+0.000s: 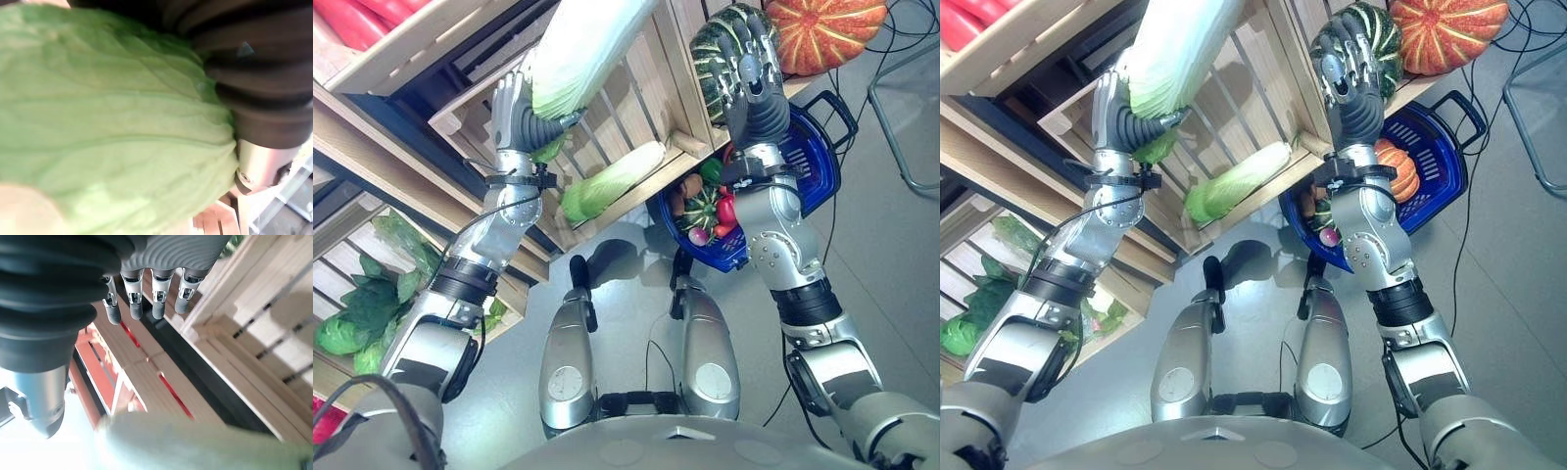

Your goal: Pick up fruits and vegetables into the basket

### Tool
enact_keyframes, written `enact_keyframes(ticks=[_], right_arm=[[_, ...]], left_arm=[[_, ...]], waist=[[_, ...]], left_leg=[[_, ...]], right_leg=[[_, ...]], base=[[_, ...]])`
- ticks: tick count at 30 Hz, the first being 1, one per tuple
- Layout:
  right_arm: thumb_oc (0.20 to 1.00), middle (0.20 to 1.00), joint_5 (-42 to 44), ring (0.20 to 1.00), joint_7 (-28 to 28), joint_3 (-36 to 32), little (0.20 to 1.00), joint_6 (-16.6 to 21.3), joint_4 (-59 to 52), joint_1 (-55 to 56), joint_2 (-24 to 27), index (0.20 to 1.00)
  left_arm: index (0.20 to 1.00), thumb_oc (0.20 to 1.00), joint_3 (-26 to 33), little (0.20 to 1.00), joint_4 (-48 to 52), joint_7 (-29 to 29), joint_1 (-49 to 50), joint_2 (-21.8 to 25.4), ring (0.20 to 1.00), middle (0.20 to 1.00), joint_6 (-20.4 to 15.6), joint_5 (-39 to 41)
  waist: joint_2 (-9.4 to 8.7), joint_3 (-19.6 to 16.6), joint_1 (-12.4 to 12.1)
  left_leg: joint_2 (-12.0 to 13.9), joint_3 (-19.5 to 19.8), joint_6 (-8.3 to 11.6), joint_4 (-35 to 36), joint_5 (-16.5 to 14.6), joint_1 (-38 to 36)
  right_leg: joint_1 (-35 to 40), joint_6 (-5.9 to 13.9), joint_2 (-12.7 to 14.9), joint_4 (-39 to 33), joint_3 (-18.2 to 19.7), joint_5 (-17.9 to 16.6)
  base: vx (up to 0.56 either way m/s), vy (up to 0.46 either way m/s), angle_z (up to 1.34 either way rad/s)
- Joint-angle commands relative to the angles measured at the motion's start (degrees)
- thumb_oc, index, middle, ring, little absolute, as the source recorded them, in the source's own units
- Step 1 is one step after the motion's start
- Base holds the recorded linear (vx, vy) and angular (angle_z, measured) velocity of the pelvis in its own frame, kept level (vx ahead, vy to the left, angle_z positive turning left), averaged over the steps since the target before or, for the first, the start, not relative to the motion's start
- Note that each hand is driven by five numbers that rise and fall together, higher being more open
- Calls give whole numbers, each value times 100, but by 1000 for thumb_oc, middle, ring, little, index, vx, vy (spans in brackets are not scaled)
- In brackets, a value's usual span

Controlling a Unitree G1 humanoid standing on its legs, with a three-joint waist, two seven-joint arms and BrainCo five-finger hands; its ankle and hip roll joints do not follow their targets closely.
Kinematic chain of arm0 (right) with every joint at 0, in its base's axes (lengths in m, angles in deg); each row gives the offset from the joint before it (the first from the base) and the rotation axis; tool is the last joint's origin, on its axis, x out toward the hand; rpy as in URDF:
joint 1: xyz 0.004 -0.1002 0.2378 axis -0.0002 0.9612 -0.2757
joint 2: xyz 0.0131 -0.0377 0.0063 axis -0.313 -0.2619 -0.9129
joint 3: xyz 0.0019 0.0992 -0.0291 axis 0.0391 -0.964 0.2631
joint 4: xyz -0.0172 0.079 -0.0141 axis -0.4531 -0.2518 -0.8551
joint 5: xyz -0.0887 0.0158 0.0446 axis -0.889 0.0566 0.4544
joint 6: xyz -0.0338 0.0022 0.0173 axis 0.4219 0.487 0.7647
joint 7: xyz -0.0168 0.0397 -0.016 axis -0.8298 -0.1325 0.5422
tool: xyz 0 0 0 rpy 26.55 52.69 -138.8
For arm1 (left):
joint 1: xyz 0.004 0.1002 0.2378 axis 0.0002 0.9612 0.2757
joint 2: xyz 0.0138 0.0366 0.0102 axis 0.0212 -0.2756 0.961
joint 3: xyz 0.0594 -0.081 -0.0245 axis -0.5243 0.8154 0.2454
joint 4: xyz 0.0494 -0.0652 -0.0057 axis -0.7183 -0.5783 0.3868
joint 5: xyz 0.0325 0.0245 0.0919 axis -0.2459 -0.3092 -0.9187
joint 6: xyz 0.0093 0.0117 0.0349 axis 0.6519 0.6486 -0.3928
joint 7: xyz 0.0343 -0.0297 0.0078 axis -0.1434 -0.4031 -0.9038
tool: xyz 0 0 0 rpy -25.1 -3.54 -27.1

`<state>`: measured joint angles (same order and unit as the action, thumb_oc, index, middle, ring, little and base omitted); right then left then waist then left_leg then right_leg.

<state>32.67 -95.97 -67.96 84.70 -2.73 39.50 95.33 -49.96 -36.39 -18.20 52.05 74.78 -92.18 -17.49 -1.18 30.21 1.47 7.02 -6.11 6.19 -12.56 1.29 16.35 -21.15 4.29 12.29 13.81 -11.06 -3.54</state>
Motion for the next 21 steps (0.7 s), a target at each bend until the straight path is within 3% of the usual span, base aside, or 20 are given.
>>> enact_keyframes(ticks=[1, 9, 21], right_arm=[[1000, 1000, 23, 1000, 412, 122, 1000, 207, -213, -198, -87, 1000], [1000, 1000, 207, 1000, 685, 317, 1000, -215, -245, -404, -18, 1000], [1000, 1000, 692, 1000, 376, 473, 1000, -425, -1, -506, -92, 1000]], left_arm=[[200, 200, -218, 200, 505, -88, -259, 284, 200, 200, -165, -430], [200, 200, -486, 200, 537, -103, -457, 453, 200, 200, -118, -1056], [200, 200, -964, 200, 662, -213, -821, 569, 200, 200, 309, -2076]], waist=[[-148, -457, -11], [-146, -434, -44], [-199, -370, -80]], left_leg=[[-87, -249, -156, -272, -138, 102], [-99, -219, -140, -284, -144, 127], [-122, -210, -138, -231, -143, 147]], right_leg=[[280, 223, 178, 46, 86, 137], [252, 249, 200, 58, 64, 128], [240, 297, 224, 12, 21, 95]], base=[[0, 0, 0], [0, 0, 0], [-2, -1, 2]])
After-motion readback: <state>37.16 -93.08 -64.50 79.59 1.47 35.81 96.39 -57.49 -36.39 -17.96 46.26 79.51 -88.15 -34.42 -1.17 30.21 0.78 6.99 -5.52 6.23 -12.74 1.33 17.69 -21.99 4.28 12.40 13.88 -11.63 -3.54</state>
